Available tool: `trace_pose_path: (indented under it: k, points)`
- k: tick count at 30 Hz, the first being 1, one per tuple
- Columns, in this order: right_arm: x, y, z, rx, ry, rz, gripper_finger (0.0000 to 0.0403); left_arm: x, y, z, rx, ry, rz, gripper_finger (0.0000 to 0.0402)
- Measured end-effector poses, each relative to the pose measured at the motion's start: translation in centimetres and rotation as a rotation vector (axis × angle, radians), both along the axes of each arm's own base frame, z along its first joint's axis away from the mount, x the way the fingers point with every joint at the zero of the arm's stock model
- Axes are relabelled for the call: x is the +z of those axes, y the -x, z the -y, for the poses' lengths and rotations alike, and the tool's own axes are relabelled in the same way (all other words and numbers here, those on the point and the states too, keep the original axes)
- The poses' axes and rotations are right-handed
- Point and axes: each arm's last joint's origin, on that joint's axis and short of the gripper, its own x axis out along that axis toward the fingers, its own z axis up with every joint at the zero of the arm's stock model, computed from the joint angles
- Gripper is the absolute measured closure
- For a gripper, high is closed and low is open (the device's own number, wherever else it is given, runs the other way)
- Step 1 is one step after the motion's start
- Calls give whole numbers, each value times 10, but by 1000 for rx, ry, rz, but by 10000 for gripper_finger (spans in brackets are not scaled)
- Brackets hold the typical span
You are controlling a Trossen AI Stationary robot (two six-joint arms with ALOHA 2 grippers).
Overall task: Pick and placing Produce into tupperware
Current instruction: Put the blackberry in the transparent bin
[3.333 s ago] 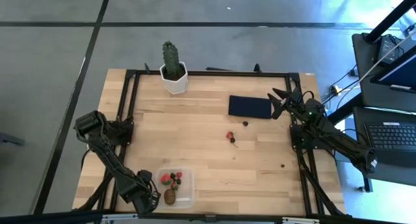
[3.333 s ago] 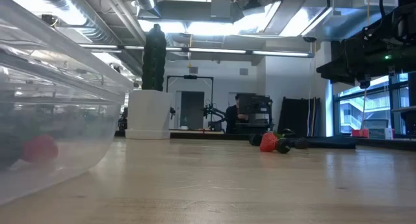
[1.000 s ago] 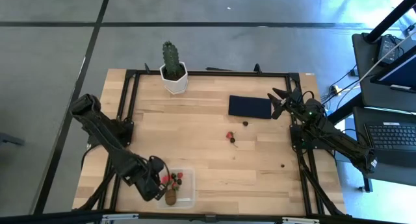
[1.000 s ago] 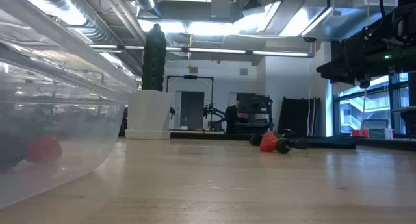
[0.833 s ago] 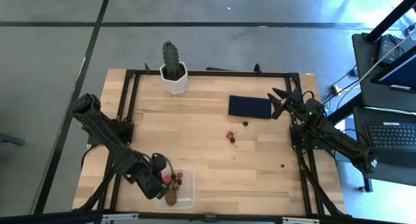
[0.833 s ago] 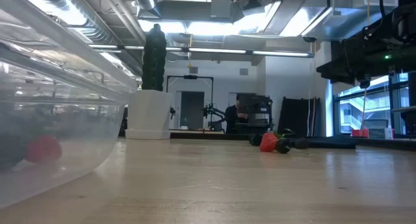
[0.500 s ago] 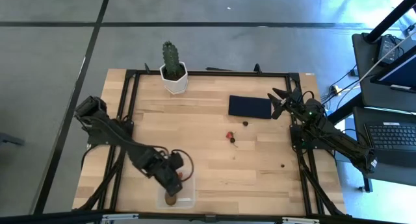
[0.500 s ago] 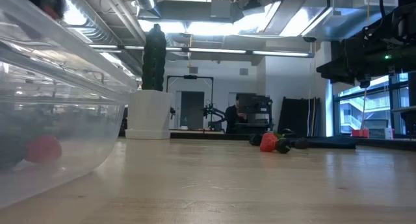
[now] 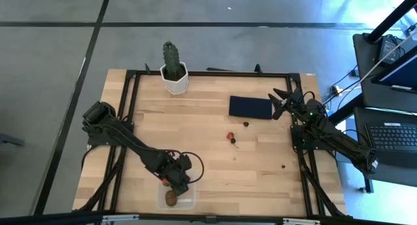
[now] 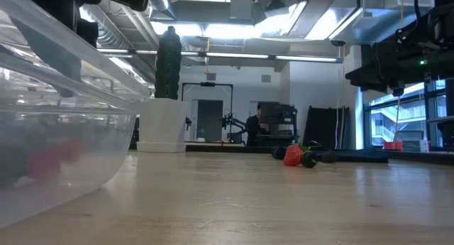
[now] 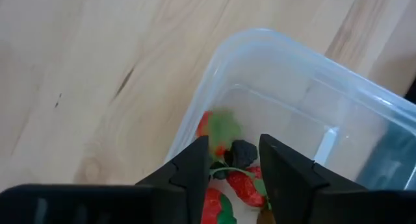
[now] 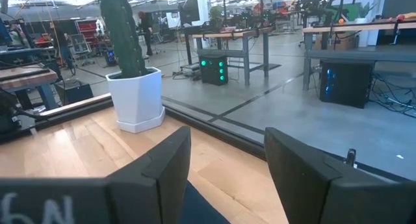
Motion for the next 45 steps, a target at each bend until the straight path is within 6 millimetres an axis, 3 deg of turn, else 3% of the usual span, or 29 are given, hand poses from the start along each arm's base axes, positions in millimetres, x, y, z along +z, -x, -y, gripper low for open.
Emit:
trace_pose_path:
  k: [6, 12, 20, 25, 30, 34, 41, 45]
  points:
    - [0, 0, 0, 0, -2, 2, 205, 3, 1, -1, -54, -8, 8, 273]
    - [0, 0, 0, 0, -1, 2, 205, 35, 13, -13, -99, -110, 125, 272]
    - [2, 0, 0, -1, 8, 15, 205, 89, 48, -49, -27, -603, 351, 272]
    - [2, 0, 0, -1, 9, 17, 205, 106, 62, -69, 22, -776, 422, 272]
    - [2, 0, 0, -1, 26, 1, 205, 89, 74, -100, 83, -723, 392, 272]
    - [2, 0, 0, -3, 48, -19, 205, 60, 82, -124, 120, -619, 400, 272]
    - [2, 0, 0, -3, 47, -20, 205, 5, 80, -162, -8, -450, 624, 272]
    - [2, 0, 0, -2, 47, -20, 205, -19, 89, -183, -35, -484, 685, 272]
